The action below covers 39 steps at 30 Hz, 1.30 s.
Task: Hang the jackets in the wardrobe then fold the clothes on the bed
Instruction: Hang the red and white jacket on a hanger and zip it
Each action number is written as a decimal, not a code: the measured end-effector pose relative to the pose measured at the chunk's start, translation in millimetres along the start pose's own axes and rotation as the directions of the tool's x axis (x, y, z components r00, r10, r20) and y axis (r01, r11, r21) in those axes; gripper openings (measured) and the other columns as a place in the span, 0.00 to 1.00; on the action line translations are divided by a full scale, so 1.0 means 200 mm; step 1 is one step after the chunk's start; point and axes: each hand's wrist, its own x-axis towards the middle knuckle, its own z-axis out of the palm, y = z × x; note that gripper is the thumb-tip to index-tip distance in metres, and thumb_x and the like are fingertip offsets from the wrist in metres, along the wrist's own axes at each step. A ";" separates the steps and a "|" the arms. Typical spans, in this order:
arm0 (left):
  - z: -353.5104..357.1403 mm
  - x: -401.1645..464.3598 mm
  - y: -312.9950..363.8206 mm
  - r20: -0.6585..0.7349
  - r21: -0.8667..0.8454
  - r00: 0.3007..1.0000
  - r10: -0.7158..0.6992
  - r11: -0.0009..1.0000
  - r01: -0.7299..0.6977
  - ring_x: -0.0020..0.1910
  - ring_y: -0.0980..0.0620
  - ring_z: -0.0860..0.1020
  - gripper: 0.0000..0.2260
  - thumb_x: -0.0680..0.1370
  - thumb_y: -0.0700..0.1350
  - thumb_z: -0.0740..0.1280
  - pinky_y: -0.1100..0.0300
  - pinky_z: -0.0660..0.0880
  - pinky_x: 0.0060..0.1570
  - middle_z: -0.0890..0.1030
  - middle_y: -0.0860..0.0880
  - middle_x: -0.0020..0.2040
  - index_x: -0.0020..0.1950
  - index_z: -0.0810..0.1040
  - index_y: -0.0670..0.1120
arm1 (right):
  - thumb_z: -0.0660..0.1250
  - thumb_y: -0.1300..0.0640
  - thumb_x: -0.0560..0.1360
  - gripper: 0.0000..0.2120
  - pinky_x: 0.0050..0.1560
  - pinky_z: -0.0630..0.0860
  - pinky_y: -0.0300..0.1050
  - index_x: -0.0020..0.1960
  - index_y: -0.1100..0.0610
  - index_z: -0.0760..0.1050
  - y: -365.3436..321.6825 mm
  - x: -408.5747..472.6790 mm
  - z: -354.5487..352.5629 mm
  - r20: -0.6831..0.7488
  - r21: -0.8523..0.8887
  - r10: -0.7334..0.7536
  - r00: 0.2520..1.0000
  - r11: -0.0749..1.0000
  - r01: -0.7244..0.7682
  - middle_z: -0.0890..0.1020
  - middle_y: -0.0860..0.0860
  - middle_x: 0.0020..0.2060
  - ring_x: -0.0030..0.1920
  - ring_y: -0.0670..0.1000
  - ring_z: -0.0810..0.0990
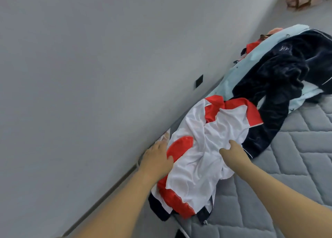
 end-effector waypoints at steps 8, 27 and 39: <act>0.61 1.30 0.18 0.109 -0.142 0.993 -0.056 0.987 0.071 0.72 0.40 0.64 0.28 0.76 0.51 0.64 0.49 0.63 0.69 0.64 0.42 0.73 0.73 0.62 0.42 | 0.65 0.54 0.74 0.26 0.52 0.75 0.54 0.69 0.59 0.61 0.19 1.01 0.16 -0.165 0.235 0.213 0.963 0.957 -0.172 0.72 0.57 0.59 0.53 0.60 0.75; 0.67 1.34 0.04 0.141 -0.047 0.986 -0.093 0.994 0.100 0.69 0.42 0.65 0.35 0.69 0.65 0.65 0.48 0.65 0.66 0.66 0.46 0.70 0.71 0.66 0.48 | 0.67 0.60 0.69 0.09 0.40 0.77 0.47 0.49 0.55 0.78 0.21 1.23 0.15 -0.161 0.649 0.220 0.962 0.758 -0.065 0.84 0.55 0.44 0.41 0.56 0.82; 0.37 0.67 -0.12 0.542 -0.446 0.826 -0.158 0.779 0.442 0.32 0.54 0.74 0.12 0.71 0.53 0.61 0.64 0.72 0.30 0.76 0.50 0.40 0.51 0.72 0.49 | 0.67 0.61 0.68 0.19 0.54 0.76 0.56 0.59 0.61 0.77 -0.43 0.31 0.10 0.050 0.789 -0.176 0.983 0.611 0.069 0.83 0.59 0.49 0.52 0.61 0.81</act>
